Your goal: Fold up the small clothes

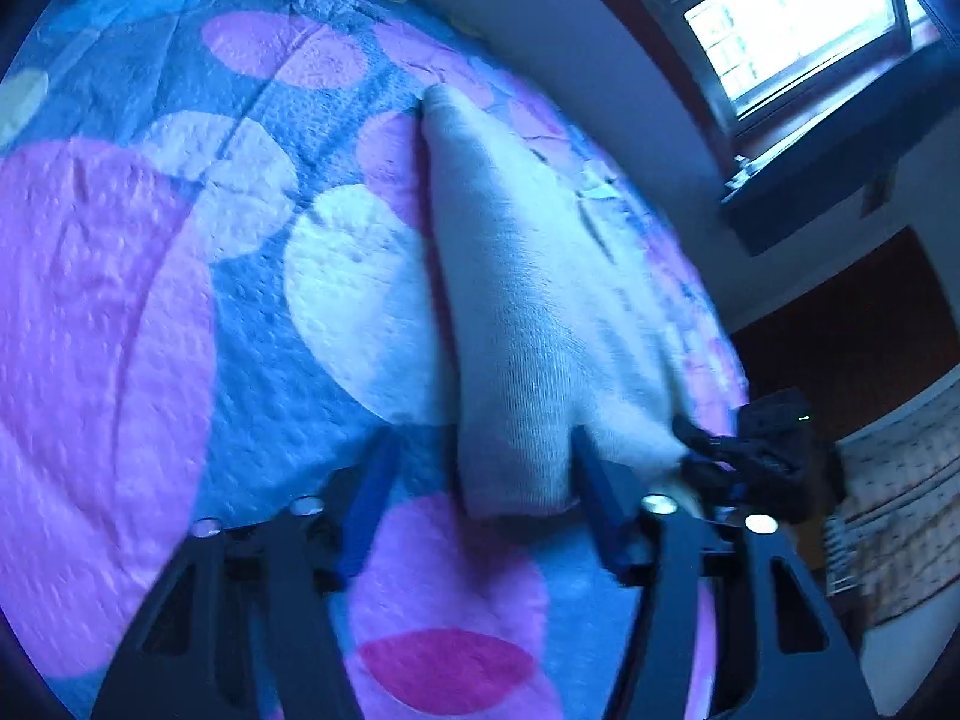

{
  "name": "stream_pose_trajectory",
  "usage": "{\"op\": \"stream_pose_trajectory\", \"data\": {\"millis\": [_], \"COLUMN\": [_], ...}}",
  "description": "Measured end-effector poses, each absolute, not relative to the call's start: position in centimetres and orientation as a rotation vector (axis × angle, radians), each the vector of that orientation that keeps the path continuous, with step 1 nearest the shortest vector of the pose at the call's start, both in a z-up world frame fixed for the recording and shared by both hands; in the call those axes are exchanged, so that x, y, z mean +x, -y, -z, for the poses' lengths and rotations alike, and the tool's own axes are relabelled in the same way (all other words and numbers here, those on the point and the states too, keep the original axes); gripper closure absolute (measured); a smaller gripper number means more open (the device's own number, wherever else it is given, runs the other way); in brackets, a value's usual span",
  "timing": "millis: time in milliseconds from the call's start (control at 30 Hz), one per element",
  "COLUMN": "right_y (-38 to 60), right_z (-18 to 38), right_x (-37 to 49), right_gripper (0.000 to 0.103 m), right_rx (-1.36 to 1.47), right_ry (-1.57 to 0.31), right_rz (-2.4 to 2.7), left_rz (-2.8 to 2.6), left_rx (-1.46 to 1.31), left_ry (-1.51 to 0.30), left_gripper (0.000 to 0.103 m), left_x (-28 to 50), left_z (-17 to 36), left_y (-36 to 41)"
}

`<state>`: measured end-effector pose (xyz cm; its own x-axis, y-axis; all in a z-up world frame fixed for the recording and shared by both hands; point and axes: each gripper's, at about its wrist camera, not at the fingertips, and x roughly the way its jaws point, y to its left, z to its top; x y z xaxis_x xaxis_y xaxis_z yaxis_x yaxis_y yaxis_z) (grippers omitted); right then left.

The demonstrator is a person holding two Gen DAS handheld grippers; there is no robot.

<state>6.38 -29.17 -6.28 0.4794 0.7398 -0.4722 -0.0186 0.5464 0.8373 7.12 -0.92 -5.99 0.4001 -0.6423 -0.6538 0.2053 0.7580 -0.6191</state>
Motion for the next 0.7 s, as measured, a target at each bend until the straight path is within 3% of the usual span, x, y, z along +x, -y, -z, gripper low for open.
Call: {"op": "stream_pose_trajectory", "data": {"millis": [67,300,500,700], "right_y": [29.0,28.7,29.1,30.6], "right_z": [6.2,5.9,6.0,6.3], "right_x": [6.5,6.4,6.4,5.7], "right_gripper": [0.091,0.091,0.091,0.09], "right_rx": [0.861,0.838,0.859,0.91], "right_ry": [-0.976,-0.977,-0.971,-0.955], "right_rz": [-0.541,-0.526,-0.524,-0.52], "left_rz": [0.554,0.538,0.561,0.499], "left_rx": [-0.476,-0.366,-0.356,-0.293], "left_ry": [-1.022,-0.98,-0.955,-0.921], "left_gripper": [0.061,0.06,0.048,0.028], "left_x": [7.1,5.9,5.8,4.8], "left_z": [6.2,5.8,5.6,4.9], "left_y": [0.8,2.0,2.2,2.5]}}
